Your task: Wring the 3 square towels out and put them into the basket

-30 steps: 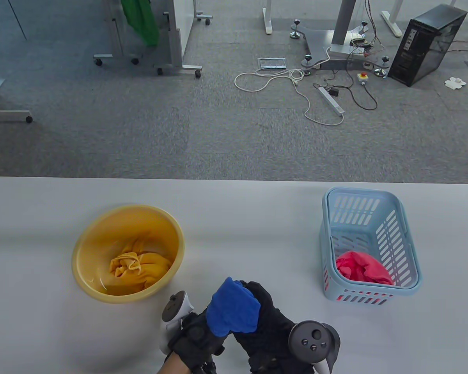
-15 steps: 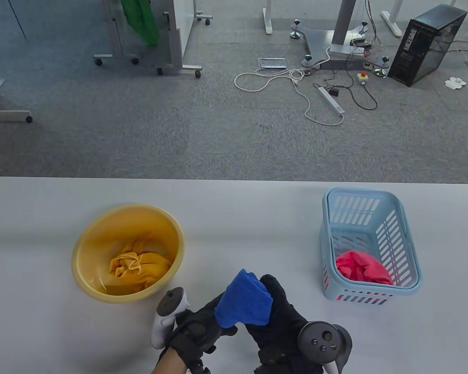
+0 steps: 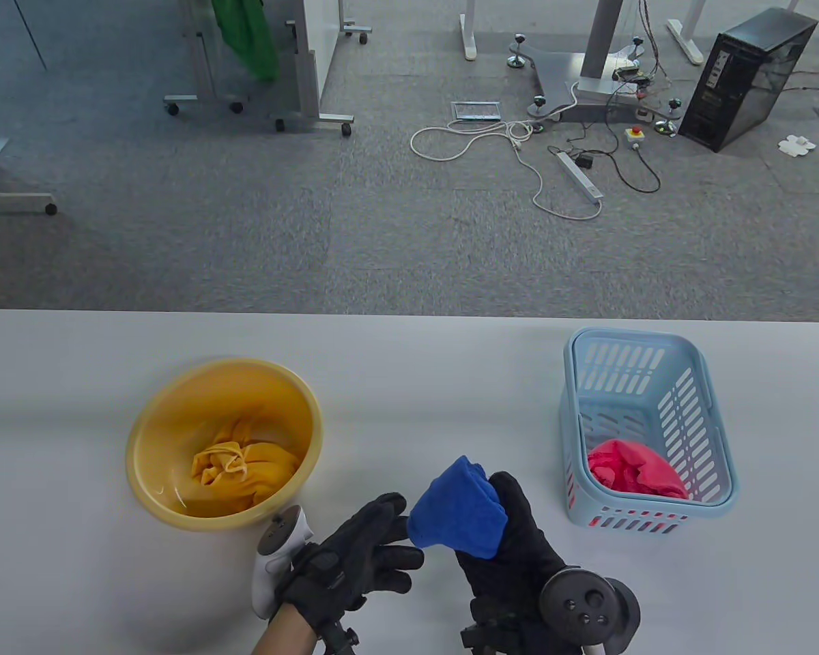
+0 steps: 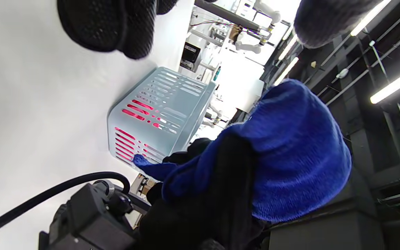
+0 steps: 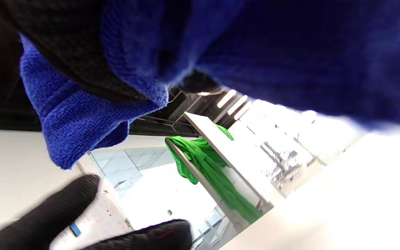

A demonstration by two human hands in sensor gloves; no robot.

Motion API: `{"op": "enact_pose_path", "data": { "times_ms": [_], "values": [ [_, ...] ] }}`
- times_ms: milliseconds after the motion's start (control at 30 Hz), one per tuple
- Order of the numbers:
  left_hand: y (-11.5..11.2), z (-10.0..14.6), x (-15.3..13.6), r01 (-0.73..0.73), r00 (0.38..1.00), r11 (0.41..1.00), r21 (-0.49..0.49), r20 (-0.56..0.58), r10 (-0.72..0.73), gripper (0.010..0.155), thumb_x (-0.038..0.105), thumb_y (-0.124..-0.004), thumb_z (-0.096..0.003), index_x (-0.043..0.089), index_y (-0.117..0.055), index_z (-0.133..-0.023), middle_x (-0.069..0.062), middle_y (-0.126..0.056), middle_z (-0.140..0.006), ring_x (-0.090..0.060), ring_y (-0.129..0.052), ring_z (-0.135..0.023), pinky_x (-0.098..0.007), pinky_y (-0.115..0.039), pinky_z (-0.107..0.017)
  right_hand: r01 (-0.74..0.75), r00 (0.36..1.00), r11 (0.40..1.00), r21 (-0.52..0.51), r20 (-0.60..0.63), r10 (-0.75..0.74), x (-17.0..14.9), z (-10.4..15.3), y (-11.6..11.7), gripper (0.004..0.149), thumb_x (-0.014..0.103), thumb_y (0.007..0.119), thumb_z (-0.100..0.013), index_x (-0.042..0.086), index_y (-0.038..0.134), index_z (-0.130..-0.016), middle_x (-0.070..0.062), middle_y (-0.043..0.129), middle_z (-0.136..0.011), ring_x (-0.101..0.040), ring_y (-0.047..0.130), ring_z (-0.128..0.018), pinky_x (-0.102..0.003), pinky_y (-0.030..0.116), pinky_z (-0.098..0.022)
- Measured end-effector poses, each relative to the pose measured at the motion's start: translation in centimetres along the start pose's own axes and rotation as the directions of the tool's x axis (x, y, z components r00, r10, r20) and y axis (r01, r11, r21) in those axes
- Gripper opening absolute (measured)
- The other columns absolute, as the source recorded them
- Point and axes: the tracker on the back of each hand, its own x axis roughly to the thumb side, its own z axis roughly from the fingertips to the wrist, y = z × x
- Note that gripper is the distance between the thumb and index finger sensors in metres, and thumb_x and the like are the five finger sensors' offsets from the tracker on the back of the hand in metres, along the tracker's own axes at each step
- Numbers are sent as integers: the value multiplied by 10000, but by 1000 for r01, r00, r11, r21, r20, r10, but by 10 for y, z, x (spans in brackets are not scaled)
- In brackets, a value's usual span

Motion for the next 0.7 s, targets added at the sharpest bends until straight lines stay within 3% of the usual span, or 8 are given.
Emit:
{"op": "enact_pose_path", "data": {
  "times_ms": [167,267,333,433,700],
  "values": [
    [-2,1,1,-20,1000,998,-53,-20,19,923,771,-678,-585,225,-247,-1193,-256,-395,-1150,-434,-841,-830,-494,-798,-516,-184,976,983,17,118,181,15,3,10,908,297,1046,-449,276,411,-1097,-154,762,-914,-268,972,-463,-314,927,-268],
    [-2,4,2,3,998,999,-51,-58,-6,996,860,-694,-531,216,-310,-1186,-248,-565,-1092,-397,-930,-702,-372,-860,-385,-288,942,957,30,189,277,22,5,20,901,290,1048,-446,296,420,-1092,-150,760,-919,-273,969,-473,-323,925,-277],
    [-5,4,5,-27,997,994,-106,-69,20,1055,905,-694,-505,187,-318,-1180,-237,-624,-1067,-365,-965,-635,-319,-868,-332,-353,911,935,40,245,333,27,7,27,893,284,1050,-441,304,436,-1089,-150,762,-922,-281,969,-487,-339,923,-294],
    [-11,5,11,-81,996,979,-185,-46,74,1129,925,-721,-484,184,-217,-1169,-262,-543,-1098,-384,-953,-668,-329,-867,-344,-441,860,897,31,300,412,37,11,36,878,276,1049,-442,321,452,-1083,-149,759,-930,-287,967,-502,-353,920,-315],
    [-11,6,15,28,999,989,-145,-27,-33,1180,902,-811,-467,221,-157,-1173,-253,-438,-1140,-391,-917,-728,-352,-868,-380,-562,776,827,-5,343,530,47,17,46,867,263,1045,-442,341,462,-1079,-147,750,-943,-285,963,-510,-353,917,-325]
  ]
}}
